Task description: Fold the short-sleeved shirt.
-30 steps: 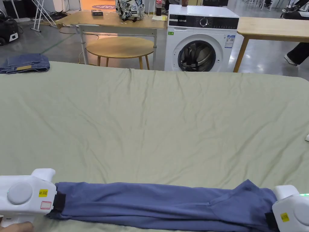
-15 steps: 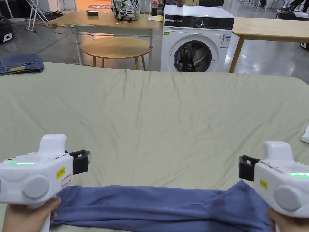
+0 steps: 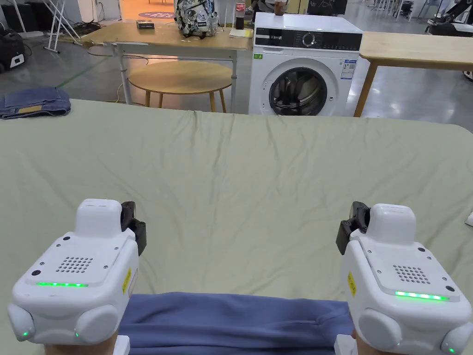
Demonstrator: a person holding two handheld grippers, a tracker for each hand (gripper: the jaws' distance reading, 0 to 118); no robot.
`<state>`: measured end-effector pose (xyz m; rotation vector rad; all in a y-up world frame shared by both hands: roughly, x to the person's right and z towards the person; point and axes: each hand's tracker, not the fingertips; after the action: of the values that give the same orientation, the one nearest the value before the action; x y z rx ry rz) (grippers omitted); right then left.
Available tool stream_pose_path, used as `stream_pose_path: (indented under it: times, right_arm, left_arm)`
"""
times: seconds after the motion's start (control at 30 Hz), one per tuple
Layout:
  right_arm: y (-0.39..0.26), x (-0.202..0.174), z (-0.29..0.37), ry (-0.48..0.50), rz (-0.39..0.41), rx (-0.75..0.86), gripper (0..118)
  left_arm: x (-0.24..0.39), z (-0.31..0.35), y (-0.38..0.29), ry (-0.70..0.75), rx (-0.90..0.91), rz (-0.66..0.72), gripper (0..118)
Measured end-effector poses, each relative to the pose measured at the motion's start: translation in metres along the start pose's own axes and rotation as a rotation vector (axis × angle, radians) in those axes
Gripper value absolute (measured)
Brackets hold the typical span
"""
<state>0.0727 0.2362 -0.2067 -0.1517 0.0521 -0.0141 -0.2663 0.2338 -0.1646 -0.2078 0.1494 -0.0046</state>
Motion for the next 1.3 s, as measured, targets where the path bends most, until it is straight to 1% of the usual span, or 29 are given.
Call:
stream_pose_path:
  times: [0.13,0.23,0.3,0.33,0.5,0.57,0.6,0.63,0.67,0.73,0.77,0.9,0.93,1.0,1.03,1.13,1.2,1.23,1.27,1.3]
  right_arm:
    - [0.000,-0.004,0.001,0.005,-0.001,0.017,0]
    - [-0.002,-0.005,0.000,0.006,0.010,0.029,0]
    - [-0.003,-0.007,-0.001,0.004,0.015,0.032,0]
    - [-0.003,-0.009,-0.002,0.007,0.023,0.028,0]
    - [-0.010,-0.012,-0.010,0.026,0.046,-0.003,0]
    - [-0.013,-0.013,-0.011,0.033,0.056,-0.017,0]
    - [-0.015,-0.013,-0.012,0.035,0.061,-0.023,0]
    - [-0.017,-0.013,-0.013,0.037,0.064,-0.032,0]
    - [-0.018,-0.012,-0.014,0.040,0.065,-0.039,0]
    - [-0.021,-0.011,-0.015,0.044,0.068,-0.056,0]
    - [-0.022,-0.011,-0.015,0.044,0.071,-0.062,0]
    - [-0.027,-0.010,-0.017,0.051,0.079,-0.082,0]
    - [-0.028,-0.010,-0.018,0.051,0.080,-0.086,0]
    - [-0.029,-0.010,-0.019,0.052,0.082,-0.097,0]
    - [-0.030,-0.010,-0.020,0.054,0.079,-0.102,0]
    - [-0.032,-0.010,-0.022,0.054,0.072,-0.114,0]
    - [-0.033,-0.012,-0.023,0.055,0.070,-0.118,0]
    - [-0.033,-0.012,-0.023,0.055,0.069,-0.121,0]
    - [-0.033,-0.013,-0.024,0.057,0.067,-0.123,0]
    - [-0.034,-0.013,-0.024,0.058,0.066,-0.125,0]
  left_arm:
    - [-0.019,0.003,0.002,-0.003,-0.052,0.038,0]
    - [-0.044,0.005,-0.002,0.020,-0.148,0.043,0]
    - [-0.066,0.004,-0.007,0.002,-0.250,0.059,0]
    - [-0.078,0.003,-0.011,0.015,-0.297,0.074,0]
    - [-0.141,-0.016,-0.042,-0.104,-0.601,0.198,0]
    - [-0.152,-0.016,-0.052,-0.134,-0.661,0.246,1]
    - [-0.160,-0.019,-0.059,-0.157,-0.695,0.270,10]
    - [-0.170,-0.021,-0.065,-0.168,-0.714,0.305,25]
    - [-0.185,-0.029,-0.076,-0.173,-0.736,0.335,45]
    - [-0.203,-0.036,-0.089,-0.228,-0.769,0.444,74]
    - [-0.209,-0.039,-0.094,-0.236,-0.791,0.488,85]
    - [-0.224,-0.052,-0.123,-0.381,-0.861,0.658,86]
    - [-0.225,-0.053,-0.126,-0.437,-0.839,0.682,86]
    - [-0.228,-0.056,-0.130,-0.490,-0.771,0.719,86]
    - [-0.229,-0.060,-0.133,-0.520,-0.777,0.747,86]
    - [-0.208,-0.061,-0.144,-0.675,-0.838,0.877,85]
    - [-0.195,-0.061,-0.147,-0.698,-0.849,0.887,81]
    - [-0.191,-0.062,-0.148,-0.681,-0.840,0.872,68]
    - [-0.185,-0.064,-0.150,-0.643,-0.854,0.854,35]
    - [-0.182,-0.066,-0.153,-0.569,-0.893,0.818,9]
